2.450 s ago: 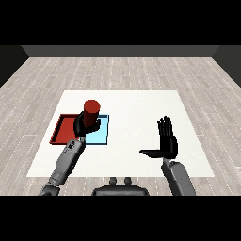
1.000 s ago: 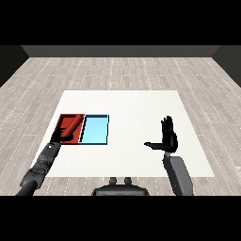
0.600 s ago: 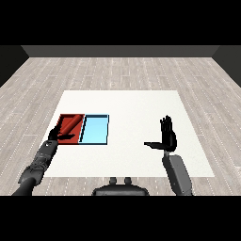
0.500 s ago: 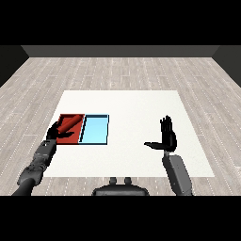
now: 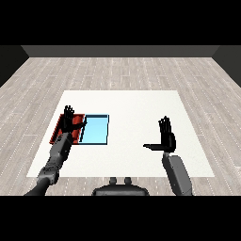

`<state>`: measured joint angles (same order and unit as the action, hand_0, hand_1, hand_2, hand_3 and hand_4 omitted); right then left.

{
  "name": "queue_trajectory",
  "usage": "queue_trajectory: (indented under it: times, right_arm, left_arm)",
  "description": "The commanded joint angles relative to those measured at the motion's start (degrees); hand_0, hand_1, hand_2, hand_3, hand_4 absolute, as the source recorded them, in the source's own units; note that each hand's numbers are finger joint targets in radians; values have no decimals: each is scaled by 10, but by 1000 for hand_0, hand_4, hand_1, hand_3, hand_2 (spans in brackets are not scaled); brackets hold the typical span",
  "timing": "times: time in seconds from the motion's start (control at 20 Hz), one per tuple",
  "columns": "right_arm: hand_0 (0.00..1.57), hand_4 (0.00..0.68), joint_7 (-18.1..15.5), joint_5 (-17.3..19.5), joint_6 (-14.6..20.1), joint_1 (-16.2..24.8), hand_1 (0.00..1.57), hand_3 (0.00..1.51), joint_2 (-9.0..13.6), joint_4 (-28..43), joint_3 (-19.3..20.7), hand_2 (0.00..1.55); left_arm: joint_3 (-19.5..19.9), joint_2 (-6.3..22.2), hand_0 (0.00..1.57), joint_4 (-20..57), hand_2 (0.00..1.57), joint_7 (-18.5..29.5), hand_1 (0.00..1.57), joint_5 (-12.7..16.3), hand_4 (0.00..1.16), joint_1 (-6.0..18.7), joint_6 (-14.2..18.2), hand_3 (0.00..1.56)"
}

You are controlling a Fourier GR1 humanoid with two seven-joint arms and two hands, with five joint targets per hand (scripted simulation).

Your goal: Pick the red can and put it in the red box

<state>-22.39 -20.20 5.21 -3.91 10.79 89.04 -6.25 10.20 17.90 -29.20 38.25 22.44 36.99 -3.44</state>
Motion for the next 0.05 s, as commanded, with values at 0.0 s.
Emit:
queue_trajectory:
  times: [0.0]
  right_arm:
    - [0, 0, -8, 10, -15, -5, 0, 0, 9, -10, -4, 0]
  left_arm:
    - [-13, -58, 0, -106, 0, 59, 0, 22, 0, -71, -52, 0]
